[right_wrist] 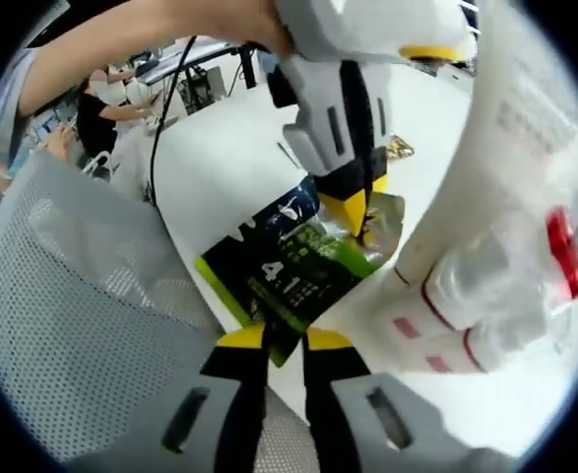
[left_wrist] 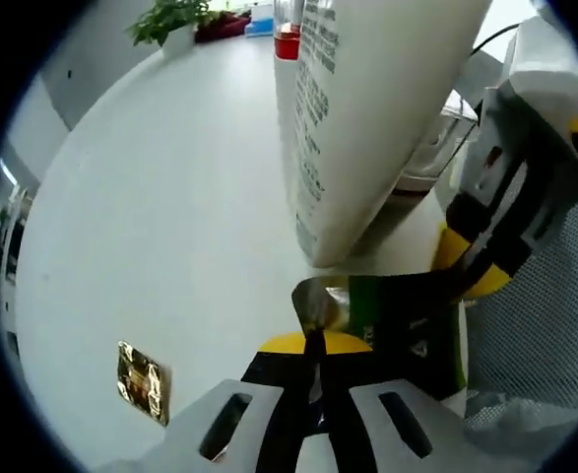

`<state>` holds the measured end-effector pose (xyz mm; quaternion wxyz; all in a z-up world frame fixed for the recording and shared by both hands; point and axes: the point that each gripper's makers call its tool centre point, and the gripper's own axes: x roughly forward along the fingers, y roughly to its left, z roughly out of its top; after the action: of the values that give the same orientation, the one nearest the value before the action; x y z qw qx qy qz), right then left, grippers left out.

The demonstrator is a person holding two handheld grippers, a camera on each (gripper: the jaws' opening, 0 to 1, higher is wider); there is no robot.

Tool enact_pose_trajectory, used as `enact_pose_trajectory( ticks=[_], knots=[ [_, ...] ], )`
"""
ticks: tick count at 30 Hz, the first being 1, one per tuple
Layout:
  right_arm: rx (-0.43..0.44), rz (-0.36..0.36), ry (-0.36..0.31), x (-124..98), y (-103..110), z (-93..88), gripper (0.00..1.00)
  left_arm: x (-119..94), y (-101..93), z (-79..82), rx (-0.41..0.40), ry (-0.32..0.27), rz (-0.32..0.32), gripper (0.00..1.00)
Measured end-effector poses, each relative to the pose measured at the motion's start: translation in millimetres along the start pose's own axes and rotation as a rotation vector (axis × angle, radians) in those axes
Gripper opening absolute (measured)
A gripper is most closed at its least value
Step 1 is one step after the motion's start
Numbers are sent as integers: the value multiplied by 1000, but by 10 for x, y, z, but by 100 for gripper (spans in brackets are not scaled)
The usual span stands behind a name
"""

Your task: Arrange the skincare products in the storage area until every visible bottle or jar stands upright without overlapping.

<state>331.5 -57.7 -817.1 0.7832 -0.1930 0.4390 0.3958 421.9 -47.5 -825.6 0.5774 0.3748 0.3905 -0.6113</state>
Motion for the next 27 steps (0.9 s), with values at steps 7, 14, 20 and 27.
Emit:
enact_pose_trajectory(
  ticks=[7,14,20,27],
  knots=[
    [18,-36,-26,-171,-24,-44,13,19,-6,-9,33,4,-6,0],
    [-29,-47,-35,-79,-12,72,15,39,12,-22,50,4,-21,0],
    [-141,-57,3,91,-13,109,18,43,24,-30,45,0,-28,0],
    [-193,-35,15,247,57,182,20,52,45,-36,47,-7,-44,0]
  ],
)
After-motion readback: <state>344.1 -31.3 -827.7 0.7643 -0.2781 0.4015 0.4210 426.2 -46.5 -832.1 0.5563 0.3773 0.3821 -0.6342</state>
